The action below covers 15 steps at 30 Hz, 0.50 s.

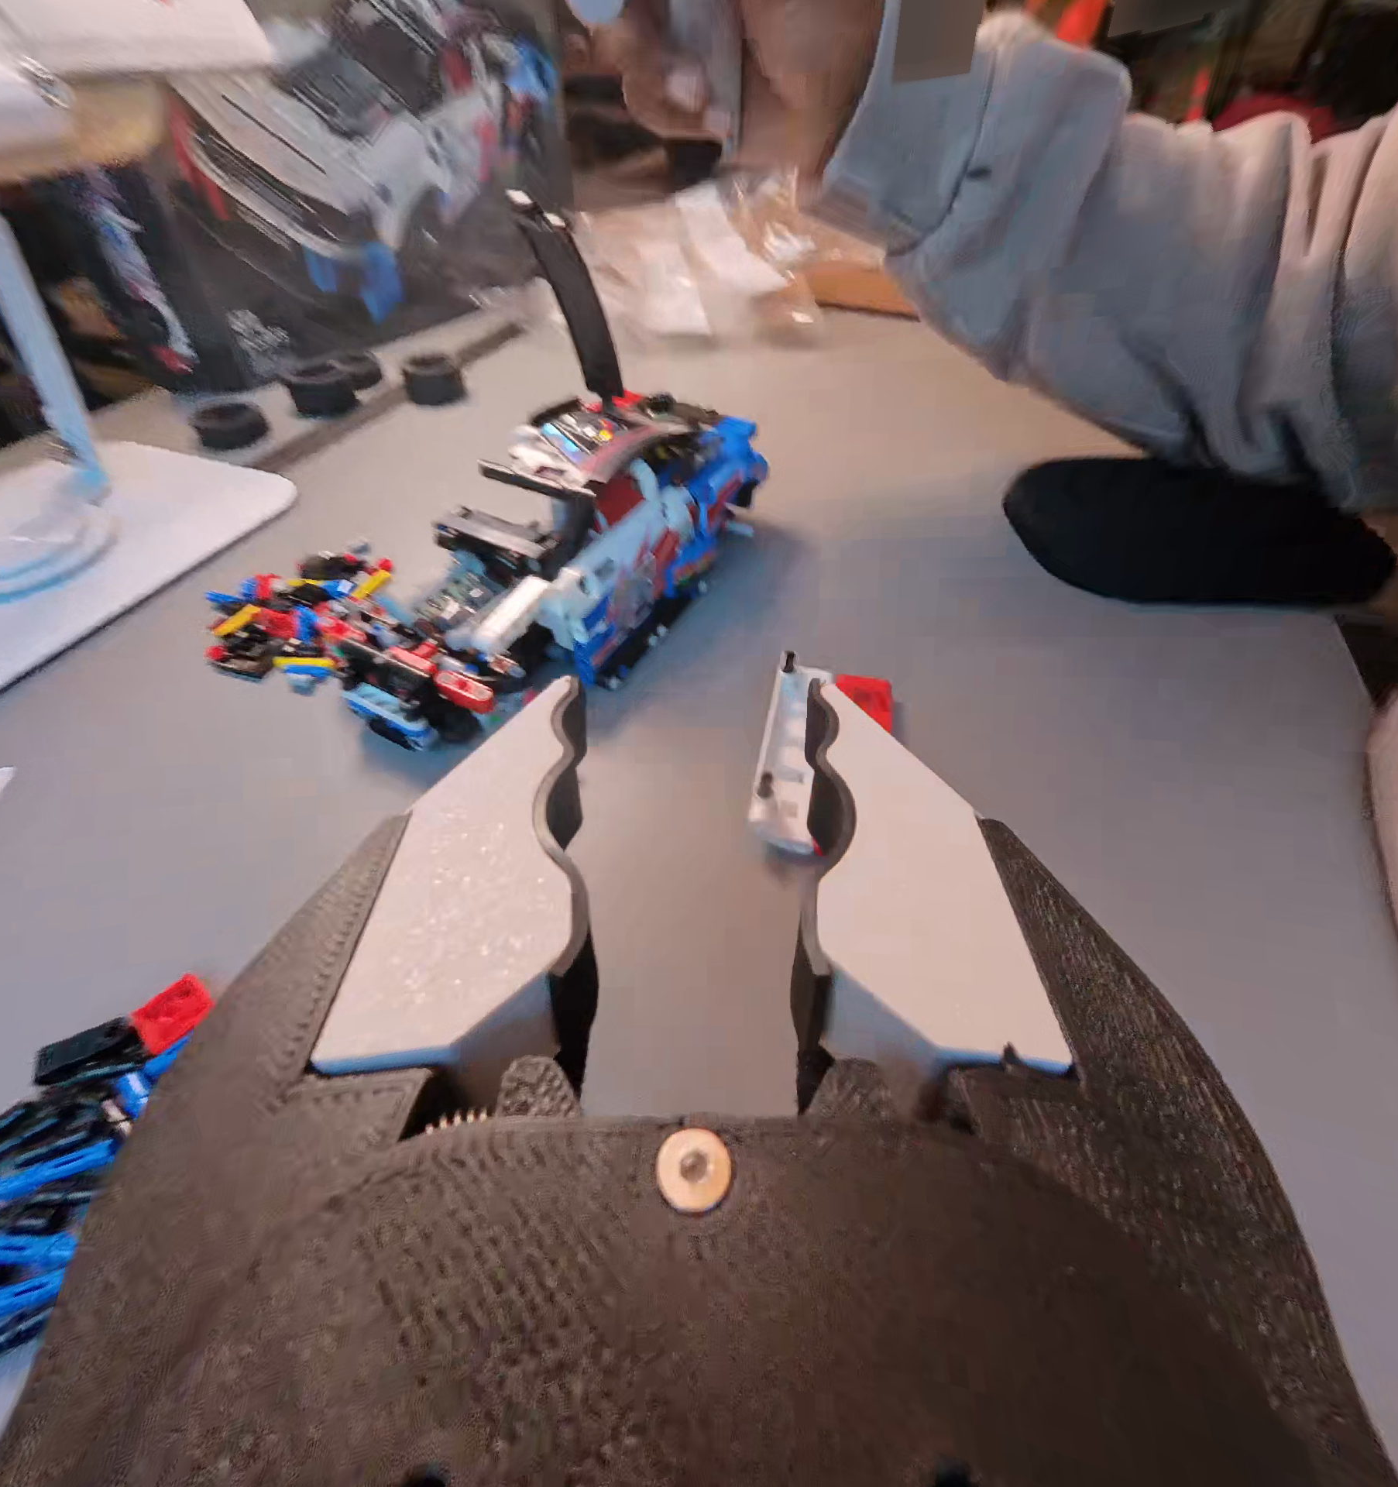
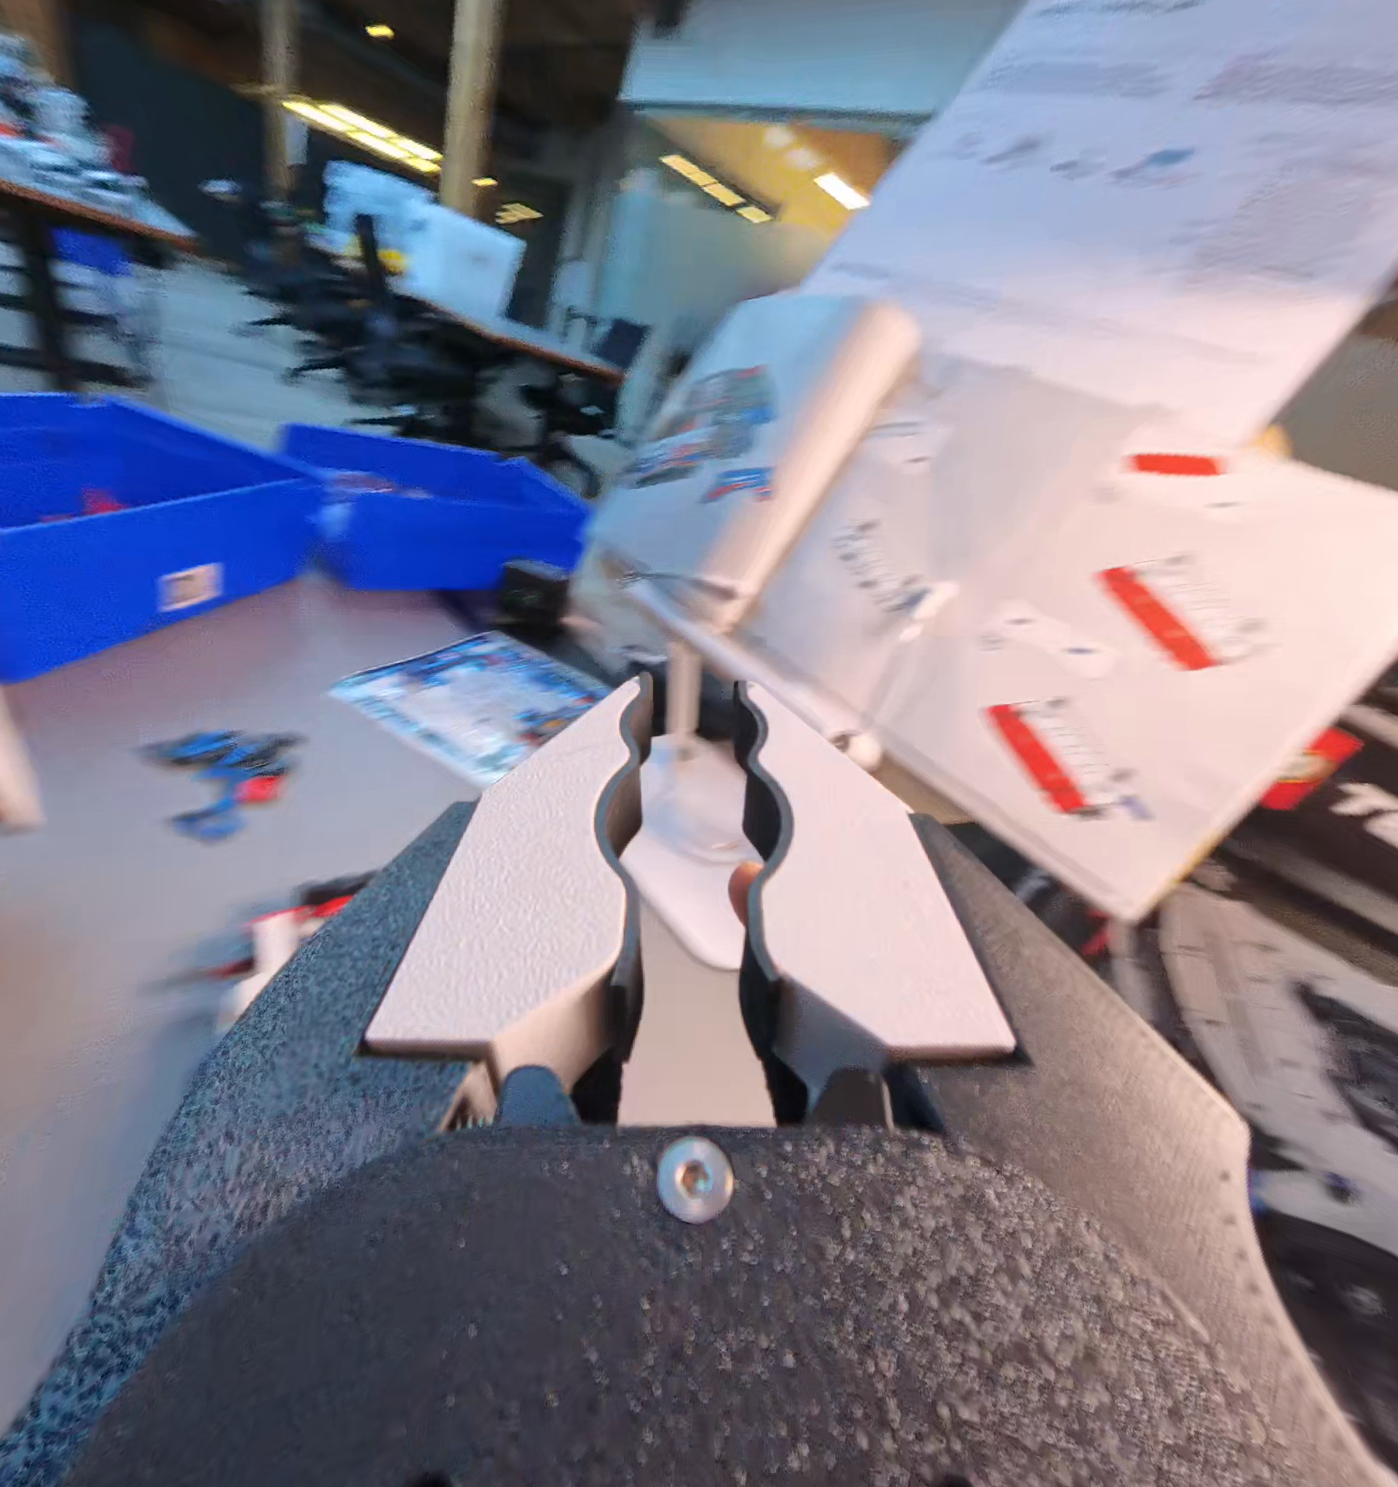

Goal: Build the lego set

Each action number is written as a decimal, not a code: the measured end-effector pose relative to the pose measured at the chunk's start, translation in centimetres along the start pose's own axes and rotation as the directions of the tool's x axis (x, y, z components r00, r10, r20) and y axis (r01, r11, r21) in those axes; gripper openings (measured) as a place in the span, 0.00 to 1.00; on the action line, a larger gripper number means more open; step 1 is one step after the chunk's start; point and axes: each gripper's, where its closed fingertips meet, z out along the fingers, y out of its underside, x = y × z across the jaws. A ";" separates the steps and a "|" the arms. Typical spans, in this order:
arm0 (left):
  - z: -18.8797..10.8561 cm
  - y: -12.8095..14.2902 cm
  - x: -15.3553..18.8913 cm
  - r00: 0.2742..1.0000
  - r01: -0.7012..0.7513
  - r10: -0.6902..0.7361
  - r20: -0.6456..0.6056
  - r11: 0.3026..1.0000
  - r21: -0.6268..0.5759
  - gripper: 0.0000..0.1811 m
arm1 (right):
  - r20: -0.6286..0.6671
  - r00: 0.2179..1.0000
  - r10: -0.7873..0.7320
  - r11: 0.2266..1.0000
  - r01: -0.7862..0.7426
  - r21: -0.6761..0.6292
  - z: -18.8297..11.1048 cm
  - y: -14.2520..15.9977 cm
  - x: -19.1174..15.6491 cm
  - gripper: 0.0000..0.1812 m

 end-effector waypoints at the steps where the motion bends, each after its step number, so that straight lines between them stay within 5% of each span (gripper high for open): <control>1: -0.3 -0.7 -0.8 0.999 -0.002 0.000 0.053 0.999 0.046 0.29 | -0.094 0.995 -0.019 1.000 0.021 0.015 1.2 -0.1 2.8 0.09; 7: -2.1 -1.6 -4.7 0.945 -0.083 0.041 0.326 0.989 0.119 0.25 | -0.331 0.944 0.003 1.000 0.007 0.029 9.4 1.7 11.8 0.00; 15: -2.9 -0.6 -7.0 0.912 -0.059 0.011 0.411 0.993 0.104 0.19 | -0.358 0.933 0.025 0.998 -0.044 -0.043 14.0 4.0 14.3 0.00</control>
